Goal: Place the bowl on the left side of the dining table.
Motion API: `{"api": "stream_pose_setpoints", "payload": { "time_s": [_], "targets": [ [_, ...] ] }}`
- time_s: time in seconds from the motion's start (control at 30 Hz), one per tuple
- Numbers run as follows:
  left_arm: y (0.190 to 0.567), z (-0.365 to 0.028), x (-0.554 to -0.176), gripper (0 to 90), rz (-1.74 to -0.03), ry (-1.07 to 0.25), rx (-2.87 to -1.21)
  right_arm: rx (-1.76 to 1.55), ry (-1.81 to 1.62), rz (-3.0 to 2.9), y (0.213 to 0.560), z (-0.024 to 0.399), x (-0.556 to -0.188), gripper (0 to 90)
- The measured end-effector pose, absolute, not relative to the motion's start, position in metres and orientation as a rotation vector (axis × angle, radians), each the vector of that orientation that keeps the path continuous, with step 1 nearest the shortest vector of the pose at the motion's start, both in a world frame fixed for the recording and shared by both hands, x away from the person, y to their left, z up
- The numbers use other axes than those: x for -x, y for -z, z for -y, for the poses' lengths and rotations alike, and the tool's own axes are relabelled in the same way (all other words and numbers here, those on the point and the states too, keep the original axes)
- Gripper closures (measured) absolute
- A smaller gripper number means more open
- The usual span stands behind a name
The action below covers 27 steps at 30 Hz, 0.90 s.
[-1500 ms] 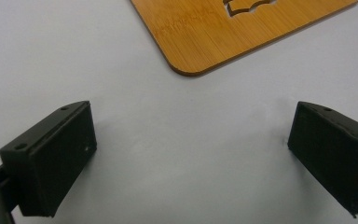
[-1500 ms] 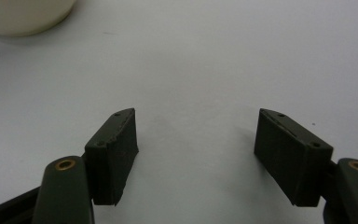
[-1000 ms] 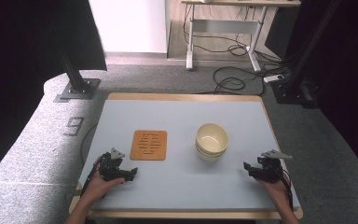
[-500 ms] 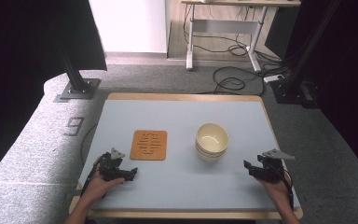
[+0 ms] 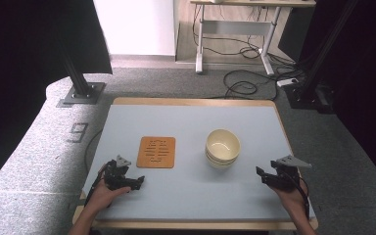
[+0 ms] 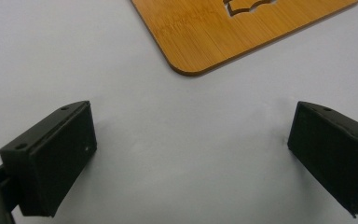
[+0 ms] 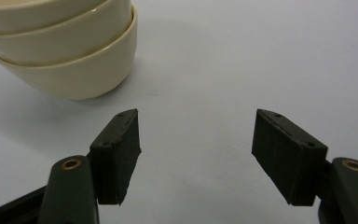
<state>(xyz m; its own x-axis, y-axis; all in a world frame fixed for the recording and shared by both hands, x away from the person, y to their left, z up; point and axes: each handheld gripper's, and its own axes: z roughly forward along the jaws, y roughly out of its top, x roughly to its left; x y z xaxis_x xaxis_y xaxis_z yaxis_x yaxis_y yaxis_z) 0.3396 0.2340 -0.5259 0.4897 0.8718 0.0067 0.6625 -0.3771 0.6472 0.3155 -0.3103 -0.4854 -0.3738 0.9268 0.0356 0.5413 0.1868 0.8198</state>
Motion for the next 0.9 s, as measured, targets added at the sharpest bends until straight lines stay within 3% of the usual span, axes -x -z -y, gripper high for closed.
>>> {"api": "stream_pose_setpoints", "payload": {
  "time_s": [0.9],
  "targets": [
    [0.526,-0.234,-0.339,1.4,-1.260,-0.475,-2.152,-1.333,-1.115,-1.962,0.459,0.296,-0.325,32.3]
  ]
}}
